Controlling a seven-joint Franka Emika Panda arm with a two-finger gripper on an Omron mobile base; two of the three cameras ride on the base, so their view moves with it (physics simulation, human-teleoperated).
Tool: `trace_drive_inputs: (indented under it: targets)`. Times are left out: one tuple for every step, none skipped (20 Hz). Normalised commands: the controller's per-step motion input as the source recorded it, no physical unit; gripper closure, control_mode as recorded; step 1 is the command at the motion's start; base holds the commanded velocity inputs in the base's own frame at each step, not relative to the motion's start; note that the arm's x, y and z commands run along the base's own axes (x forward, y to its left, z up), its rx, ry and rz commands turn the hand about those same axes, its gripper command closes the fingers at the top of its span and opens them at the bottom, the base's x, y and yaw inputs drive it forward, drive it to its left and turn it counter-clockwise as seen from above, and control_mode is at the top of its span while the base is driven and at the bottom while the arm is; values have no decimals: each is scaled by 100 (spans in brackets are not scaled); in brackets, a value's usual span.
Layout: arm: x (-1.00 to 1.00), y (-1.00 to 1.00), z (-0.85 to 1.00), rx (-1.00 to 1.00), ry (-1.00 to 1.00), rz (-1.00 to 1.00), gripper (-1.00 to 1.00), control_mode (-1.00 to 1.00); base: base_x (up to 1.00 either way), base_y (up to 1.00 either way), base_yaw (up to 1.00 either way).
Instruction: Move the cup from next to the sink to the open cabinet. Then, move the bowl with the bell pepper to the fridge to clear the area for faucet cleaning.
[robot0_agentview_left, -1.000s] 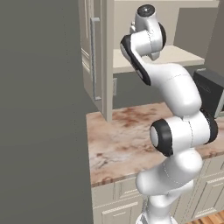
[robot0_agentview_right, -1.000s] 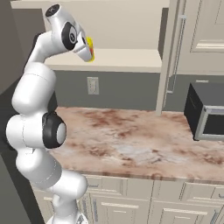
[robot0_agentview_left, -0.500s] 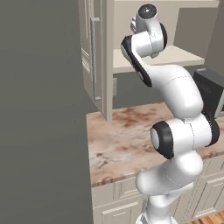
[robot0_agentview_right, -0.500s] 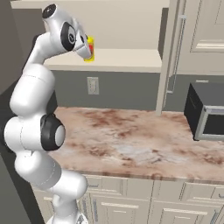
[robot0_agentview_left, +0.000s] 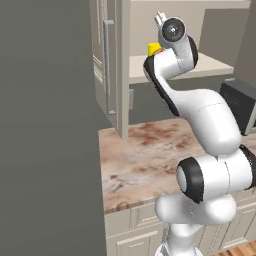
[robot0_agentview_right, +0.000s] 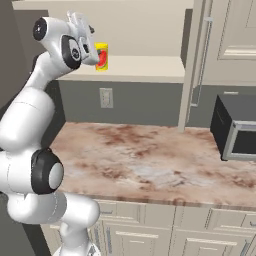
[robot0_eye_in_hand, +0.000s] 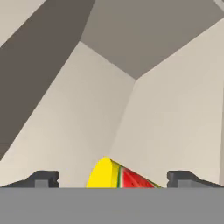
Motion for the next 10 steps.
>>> trace_drive_inputs:
  targets:
    - [-100, -12, 0, 0, -35, 0, -100, -100, 0, 0, 0]
    - [-100, -19, 0, 0, -31, 0, -100, -100, 0, 0, 0]
    - [-100, -31, 0, 0, -26, 0, -100, -100, 0, 0, 0]
    - [-100, -35, 0, 0, -23, 0, -100, -100, 0, 0, 0]
    - [-100, -42, -2, 0, -14, 0, -100, -100, 0, 0, 0]
    - [-100, -41, -24, 0, 0, 0, -100, -100, 0, 0, 0]
    - [-100, -46, -41, 0, 0, 0, -100, -100, 0, 0, 0]
    - [-100, -41, -43, 0, 7, 0, -100, -100, 0, 0, 0]
    - [-100, -36, -46, 0, 17, 0, -100, -100, 0, 0, 0]
    - [-100, -33, -56, 0, 29, 0, -100, -100, 0, 0, 0]
